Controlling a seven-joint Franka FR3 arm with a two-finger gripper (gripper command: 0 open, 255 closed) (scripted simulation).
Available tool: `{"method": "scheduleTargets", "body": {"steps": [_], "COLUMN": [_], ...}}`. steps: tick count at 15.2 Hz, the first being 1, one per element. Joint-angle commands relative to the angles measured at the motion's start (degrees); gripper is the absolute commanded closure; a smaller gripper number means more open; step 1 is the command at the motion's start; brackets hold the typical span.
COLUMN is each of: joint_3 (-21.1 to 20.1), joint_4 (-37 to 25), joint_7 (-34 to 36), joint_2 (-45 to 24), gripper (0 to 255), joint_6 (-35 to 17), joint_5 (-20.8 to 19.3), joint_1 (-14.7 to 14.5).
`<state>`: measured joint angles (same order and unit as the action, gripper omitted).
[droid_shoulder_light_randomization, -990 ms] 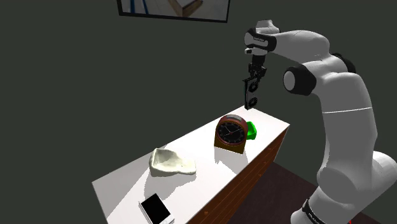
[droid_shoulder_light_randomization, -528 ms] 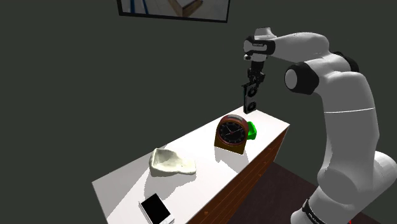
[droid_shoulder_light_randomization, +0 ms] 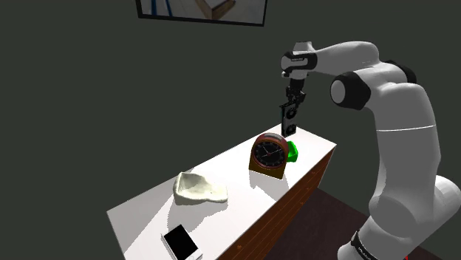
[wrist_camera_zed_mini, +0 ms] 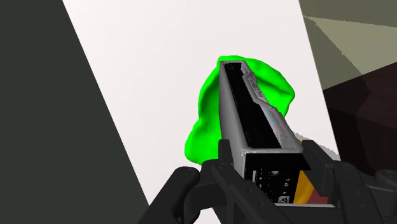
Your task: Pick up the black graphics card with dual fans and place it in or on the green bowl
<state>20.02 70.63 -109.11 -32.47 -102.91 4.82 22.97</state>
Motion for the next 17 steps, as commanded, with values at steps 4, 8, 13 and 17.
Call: {"method": "scheduleTargets", "body": {"steps": [4, 8, 13, 17], "joint_3": [-0.1, -0.2, -0.4, -0.4], "joint_4": [3.6, 6.1, 8.6, 8.6], "joint_7": [0.2, 0.2, 0.3, 0.3], "joint_2": [-0.1, -0.5, -1.3, -1.3], "gripper": [255, 255, 255, 255], "joint_6": [-3.8, -6.7, -9.9, -9.9], "joint_5": [0.0, 0.2, 0.4, 0.4], "joint_1": [-0.4, -0.5, -0.6, -0.6]}}
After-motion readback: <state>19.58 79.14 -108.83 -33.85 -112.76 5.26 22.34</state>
